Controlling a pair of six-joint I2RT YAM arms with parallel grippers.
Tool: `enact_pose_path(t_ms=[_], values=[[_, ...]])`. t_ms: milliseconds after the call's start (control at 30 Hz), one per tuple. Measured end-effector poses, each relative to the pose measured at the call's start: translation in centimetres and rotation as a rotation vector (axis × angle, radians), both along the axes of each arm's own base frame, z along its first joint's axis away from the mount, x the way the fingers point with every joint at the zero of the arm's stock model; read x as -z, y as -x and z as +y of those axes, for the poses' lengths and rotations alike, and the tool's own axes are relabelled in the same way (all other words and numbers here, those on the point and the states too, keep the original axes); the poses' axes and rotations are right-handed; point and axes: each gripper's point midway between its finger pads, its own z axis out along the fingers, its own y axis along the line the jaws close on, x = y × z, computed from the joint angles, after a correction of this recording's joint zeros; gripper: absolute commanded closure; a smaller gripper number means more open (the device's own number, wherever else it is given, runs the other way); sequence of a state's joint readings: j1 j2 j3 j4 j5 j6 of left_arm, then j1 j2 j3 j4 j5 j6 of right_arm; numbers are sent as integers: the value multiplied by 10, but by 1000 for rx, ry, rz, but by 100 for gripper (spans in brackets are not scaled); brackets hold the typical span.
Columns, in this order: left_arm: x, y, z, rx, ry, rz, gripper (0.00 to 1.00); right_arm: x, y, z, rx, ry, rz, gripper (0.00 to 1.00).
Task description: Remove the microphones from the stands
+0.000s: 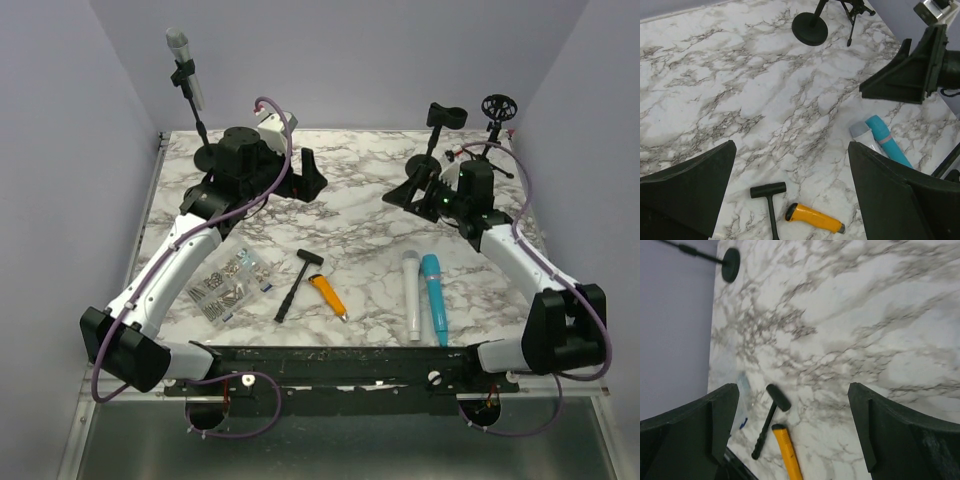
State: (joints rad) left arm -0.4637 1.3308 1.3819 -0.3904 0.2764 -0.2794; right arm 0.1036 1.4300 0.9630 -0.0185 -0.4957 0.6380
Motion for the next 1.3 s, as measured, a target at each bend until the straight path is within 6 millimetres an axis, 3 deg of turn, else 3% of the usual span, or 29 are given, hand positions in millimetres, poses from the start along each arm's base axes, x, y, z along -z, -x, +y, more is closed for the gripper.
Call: enact_pose_path(t_ms=[100,300,367,567,767,833,1133,1300], values=[[7,-4,1,-5,10,0,2,-7,35,26,-111,-3,-35,0],[35,-12,19,-76,22,21,1,-26,73,31,-192,-25,-99,0],[32,-18,33,-125,61,21,1,-34,82,33,-218,-36,-127,0],[2,-59,116,-368,191,-41,2,-39,110,40,-300,-85,-148,0],[-20,-86,208,-590,359,-118,2,-43,116,44,-327,-126,-131,0],[-29,-98,231,-637,395,-158,1,-45,118,46,-337,-141,-127,0],[-59,-170,297,-759,381,-367,1,-46,102,51,-337,-170,-77,0],[-64,-215,316,-771,377,-467,5,-47,95,51,-323,-163,-49,0]])
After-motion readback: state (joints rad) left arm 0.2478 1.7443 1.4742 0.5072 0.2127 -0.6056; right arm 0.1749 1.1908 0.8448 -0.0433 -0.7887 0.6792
